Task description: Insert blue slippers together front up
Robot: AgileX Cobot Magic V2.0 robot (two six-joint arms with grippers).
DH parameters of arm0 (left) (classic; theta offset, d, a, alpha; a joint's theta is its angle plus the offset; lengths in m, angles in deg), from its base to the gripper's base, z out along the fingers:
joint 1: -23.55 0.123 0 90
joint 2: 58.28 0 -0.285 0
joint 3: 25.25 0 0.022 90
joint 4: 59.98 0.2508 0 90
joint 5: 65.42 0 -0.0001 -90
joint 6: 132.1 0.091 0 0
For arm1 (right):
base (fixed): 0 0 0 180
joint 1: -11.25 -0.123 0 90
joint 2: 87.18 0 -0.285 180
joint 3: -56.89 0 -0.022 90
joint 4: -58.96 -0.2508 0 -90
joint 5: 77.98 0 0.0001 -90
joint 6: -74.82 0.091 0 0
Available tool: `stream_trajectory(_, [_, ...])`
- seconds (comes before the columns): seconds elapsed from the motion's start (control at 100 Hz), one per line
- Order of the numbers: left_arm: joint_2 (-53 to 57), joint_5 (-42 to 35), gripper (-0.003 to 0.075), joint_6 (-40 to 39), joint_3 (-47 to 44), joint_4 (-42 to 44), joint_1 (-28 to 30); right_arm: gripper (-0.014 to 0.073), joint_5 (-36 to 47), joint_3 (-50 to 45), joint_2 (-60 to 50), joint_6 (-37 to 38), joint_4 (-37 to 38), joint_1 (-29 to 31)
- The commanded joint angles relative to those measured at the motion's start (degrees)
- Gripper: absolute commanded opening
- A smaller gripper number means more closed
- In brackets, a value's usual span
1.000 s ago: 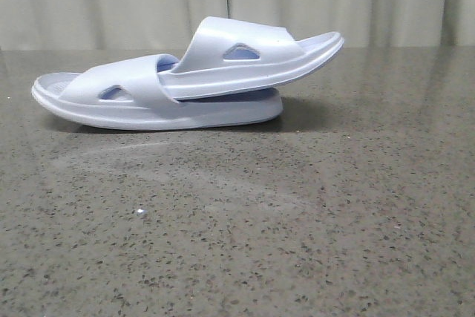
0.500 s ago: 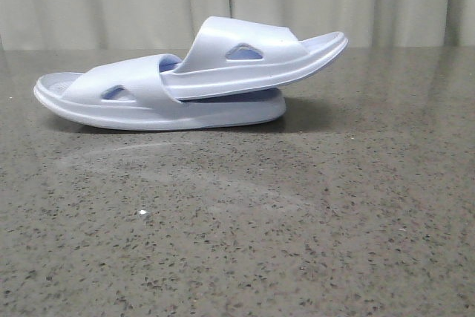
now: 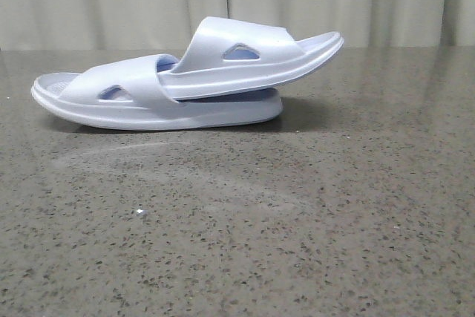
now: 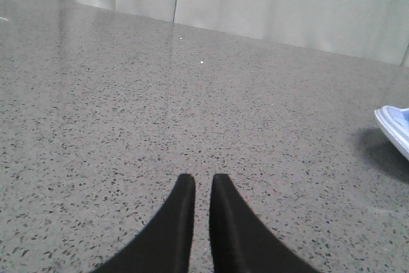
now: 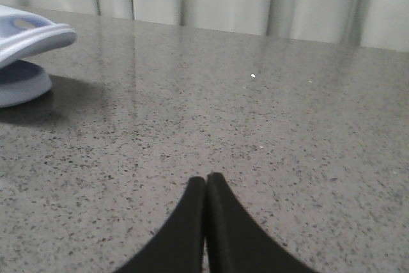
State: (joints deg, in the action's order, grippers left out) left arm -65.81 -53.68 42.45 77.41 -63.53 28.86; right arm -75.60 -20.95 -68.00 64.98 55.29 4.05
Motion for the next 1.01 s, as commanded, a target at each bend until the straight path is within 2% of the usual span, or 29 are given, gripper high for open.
stream_trajectory(0.0, [1.4, -4.2, 0.0015, -0.5, -0.6, -0.1, 0.1, -0.0078, 1.7, -1.1, -2.9, 0.3, 1.3, 1.8])
stream_trajectory(0.11, [1.4, -4.2, 0.0015, -0.5, -0.6, -0.1, 0.1, -0.0078, -5.1, -1.2, -7.1, 0.3, 1.5, 4.1])
stream_trajectory(0.28, [1.4, -4.2, 0.0015, -0.5, -0.6, -0.1, 0.1, -0.0078, -9.7, -1.2, -11.4, 0.3, 1.5, 5.3])
stream_trajectory(1.0, [1.4, -4.2, 0.0015, -0.5, -0.6, -0.1, 0.1, -0.0078, -10.1, -1.2, -11.7, 0.3, 1.5, 5.3])
